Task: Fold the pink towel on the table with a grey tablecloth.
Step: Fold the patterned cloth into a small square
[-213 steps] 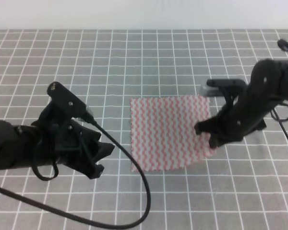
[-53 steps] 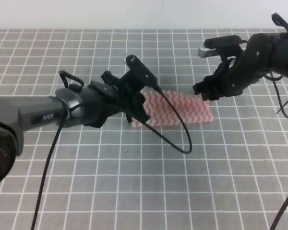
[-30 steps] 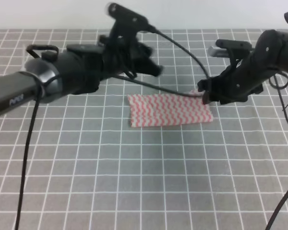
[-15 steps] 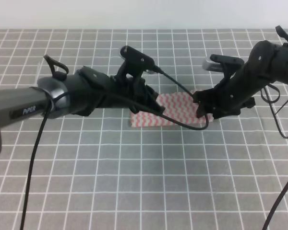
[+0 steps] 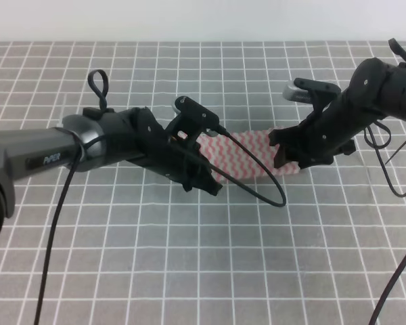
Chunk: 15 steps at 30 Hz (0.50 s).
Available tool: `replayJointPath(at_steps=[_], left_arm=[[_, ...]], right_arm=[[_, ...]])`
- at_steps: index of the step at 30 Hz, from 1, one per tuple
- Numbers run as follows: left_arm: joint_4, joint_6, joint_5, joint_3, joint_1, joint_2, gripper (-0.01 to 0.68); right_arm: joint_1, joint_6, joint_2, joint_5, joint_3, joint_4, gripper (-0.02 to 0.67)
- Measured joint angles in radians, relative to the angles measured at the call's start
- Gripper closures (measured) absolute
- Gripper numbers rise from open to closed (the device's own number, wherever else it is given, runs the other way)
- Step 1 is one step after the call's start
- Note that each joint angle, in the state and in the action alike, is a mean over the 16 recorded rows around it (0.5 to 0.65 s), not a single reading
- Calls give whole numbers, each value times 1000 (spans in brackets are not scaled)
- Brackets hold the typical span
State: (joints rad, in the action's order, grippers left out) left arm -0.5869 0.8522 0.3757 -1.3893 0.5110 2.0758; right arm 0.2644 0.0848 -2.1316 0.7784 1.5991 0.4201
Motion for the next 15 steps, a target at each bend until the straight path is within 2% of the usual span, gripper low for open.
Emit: replayJointPath(at_steps=[5,15], left_arm=[[67,-57,10,-1,1,5,672],[81,-66,19,-6,1,16,672]], right_arm=[[1,11,3,1,0,0,438],[36,57,30,2,12,0,628]])
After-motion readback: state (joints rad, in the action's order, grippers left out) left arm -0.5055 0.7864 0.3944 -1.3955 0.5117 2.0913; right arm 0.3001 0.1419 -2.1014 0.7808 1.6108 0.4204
